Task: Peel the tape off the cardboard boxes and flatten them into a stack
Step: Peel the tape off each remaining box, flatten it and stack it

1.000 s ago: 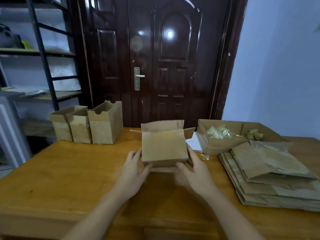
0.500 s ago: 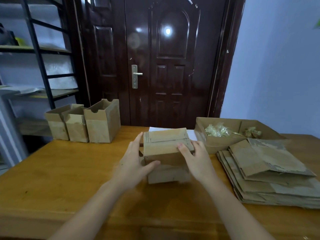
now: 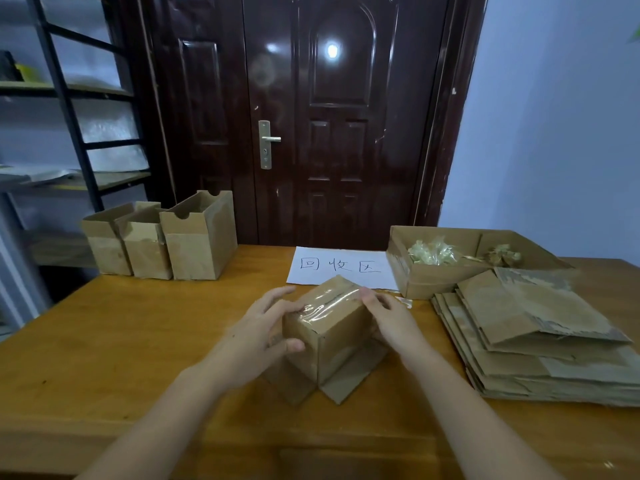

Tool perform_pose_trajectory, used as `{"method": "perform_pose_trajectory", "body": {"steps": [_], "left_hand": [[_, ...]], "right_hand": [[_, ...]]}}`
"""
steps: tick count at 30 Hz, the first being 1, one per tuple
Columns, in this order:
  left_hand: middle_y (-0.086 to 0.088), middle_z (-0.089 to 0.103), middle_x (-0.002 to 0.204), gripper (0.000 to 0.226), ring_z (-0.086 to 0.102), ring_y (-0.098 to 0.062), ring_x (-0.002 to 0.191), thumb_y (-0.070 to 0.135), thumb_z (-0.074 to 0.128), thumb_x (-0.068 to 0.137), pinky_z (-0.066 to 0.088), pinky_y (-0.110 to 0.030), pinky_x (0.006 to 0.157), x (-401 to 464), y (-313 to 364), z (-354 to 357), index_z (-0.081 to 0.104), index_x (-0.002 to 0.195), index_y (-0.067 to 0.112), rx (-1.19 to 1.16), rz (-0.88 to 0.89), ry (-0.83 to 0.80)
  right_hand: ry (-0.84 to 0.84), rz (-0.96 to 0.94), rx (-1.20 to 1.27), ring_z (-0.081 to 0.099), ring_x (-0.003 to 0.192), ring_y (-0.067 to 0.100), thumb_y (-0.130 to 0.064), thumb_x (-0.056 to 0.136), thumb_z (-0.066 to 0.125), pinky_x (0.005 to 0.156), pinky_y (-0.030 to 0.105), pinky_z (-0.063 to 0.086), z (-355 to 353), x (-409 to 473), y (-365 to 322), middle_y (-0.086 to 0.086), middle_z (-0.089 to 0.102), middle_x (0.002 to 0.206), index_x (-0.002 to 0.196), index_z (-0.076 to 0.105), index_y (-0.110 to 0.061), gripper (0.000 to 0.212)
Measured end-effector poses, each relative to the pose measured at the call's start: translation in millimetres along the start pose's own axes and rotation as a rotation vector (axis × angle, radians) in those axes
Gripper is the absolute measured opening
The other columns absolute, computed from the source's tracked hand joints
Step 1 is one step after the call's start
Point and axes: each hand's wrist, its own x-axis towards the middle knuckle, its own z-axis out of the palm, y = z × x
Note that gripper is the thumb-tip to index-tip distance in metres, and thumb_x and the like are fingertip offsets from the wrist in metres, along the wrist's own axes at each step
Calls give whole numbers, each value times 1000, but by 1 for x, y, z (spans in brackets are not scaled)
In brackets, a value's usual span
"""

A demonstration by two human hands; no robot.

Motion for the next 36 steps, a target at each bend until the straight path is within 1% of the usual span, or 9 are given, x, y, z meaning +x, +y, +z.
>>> {"method": "perform_pose_trajectory", "body": {"steps": [3,7,9,13,17,20,27,31,36], "left_hand": [[47,10,155,51,3,15,149,50,73,88,22,-22,116,0,7,-1,48,132,45,69,96,42],[46,28,146,52,10,28,137,60,71,84,26,-17,113,-1,17,8,50,128,43,87,103,92],[35,39,144,57,17,25,131,68,64,81,25,-10,108,-2,22,15,53,129,39,146,93,175],[15,57,139,57,42,-2,131,65,66,81,37,-20,105,4,33,33,59,123,27,194,120,339],[12,57,141,60,43,-6,135,60,71,80,36,-22,108,10,30,41,60,125,23,162,128,361],[10,55,145,63,41,-8,139,56,74,81,37,-27,113,12,25,38,60,130,19,150,157,325],[9,46,155,76,33,-9,147,51,83,77,30,-33,119,5,20,38,51,139,21,165,185,264],[7,46,155,81,31,-10,149,62,80,74,23,-31,122,9,22,41,49,137,21,246,201,269],[3,51,146,75,39,-13,139,63,76,76,26,-28,117,10,27,51,48,134,24,198,196,317]], "right_hand": [[76,-111,-45,60,113,14,-68,88,60,85,29,55,7,5,-5,-5,60,127,135,56,-25,64],[208,-400,-203,49,123,7,-48,94,67,101,31,44,10,-1,-17,-11,53,131,130,59,-31,40],[106,-552,-229,51,122,0,-47,93,68,104,30,44,4,-10,-25,-20,56,127,123,65,-35,32],[-248,-657,-464,45,130,-7,-59,81,74,108,21,37,-8,-28,-24,-31,55,133,128,65,-42,51],[-234,-706,-674,18,144,-14,-42,85,78,116,22,21,-5,-32,1,-45,28,146,145,45,-48,69],[-145,-793,-657,15,149,-9,-35,86,79,115,17,16,1,-33,13,-38,29,151,145,46,-43,68],[-46,-843,-652,20,152,1,-34,88,75,117,22,21,12,-36,23,-20,39,155,146,46,-36,65],[-15,-841,-626,25,150,3,-28,86,79,122,31,26,15,-37,21,-15,45,152,143,52,-31,64],[-19,-854,-620,37,147,11,-24,82,84,125,41,26,13,-36,15,-8,57,145,136,61,-23,59]]}}
